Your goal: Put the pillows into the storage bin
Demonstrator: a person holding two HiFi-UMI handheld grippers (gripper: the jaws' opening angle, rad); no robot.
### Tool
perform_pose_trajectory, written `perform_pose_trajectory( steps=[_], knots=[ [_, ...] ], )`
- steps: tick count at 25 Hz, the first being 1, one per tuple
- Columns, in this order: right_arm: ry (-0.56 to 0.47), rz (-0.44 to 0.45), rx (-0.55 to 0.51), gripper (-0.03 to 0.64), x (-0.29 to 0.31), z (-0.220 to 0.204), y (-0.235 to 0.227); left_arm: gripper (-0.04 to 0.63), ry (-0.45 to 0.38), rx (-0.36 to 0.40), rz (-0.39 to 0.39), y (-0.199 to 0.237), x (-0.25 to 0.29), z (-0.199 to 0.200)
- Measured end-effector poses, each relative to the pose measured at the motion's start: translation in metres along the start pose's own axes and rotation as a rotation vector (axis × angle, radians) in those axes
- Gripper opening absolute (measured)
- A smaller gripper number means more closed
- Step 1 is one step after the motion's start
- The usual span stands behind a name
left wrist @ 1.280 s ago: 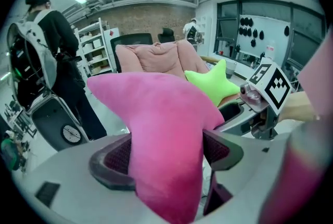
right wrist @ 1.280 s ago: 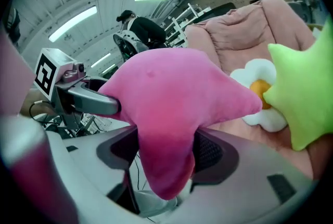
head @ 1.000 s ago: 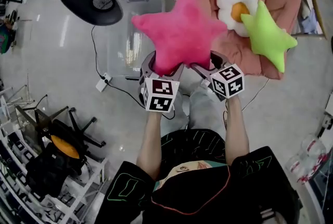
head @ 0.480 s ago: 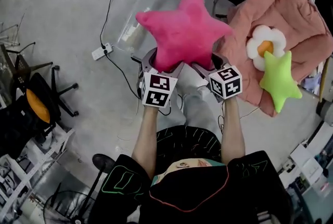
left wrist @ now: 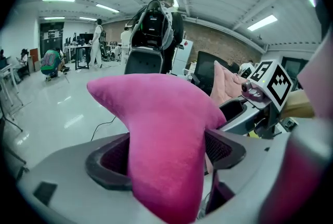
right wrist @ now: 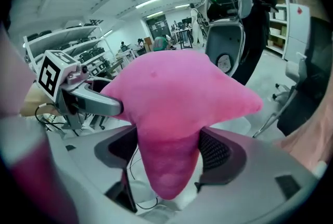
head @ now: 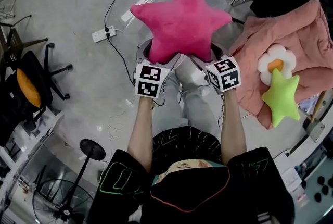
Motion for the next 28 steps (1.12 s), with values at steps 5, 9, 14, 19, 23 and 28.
perform_pose_trajectory(
  steps=[5,9,14,19,23,28],
  knots=[
    [-0.031,-0.116,-0.031,0.374,0.032,0.012,-0.019,0.46,0.114,0.042,0.057,0.041,0.029,-0.037],
    [-0.012,-0.115,0.009,0.364,0.039,0.007,-0.02,0.336,0.096,-0.009,-0.013,0.042,0.035,-0.039],
    [-0.095,-0.238,0.062,0.062,0.013,0.004,-0.037,0.16,0.03,0.018,-0.089,0.023,0.045,-0.007],
    [-0.188,-0.28,0.162,0.003,-0.027,-0.004,-0.06,-0.008,-0.032,0.075,-0.134,-0.011,0.057,0.03],
    [-0.276,-0.324,0.225,0.003,-0.067,-0.013,-0.082,-0.006,-0.062,0.136,-0.222,-0.056,0.069,0.056],
    [-0.369,-0.39,0.298,0.003,-0.12,-0.04,-0.113,-0.006,-0.094,0.205,-0.306,-0.129,0.083,0.082]
  ],
)
Point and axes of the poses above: the fingertips, and each gripper's own axes: x forward along the fingers, y to its left, z out of its top, the point moved 2 cm from there along -x, backward along the fingers, and after that the axes turned 11 degrees about x, right-handed, at the moved point
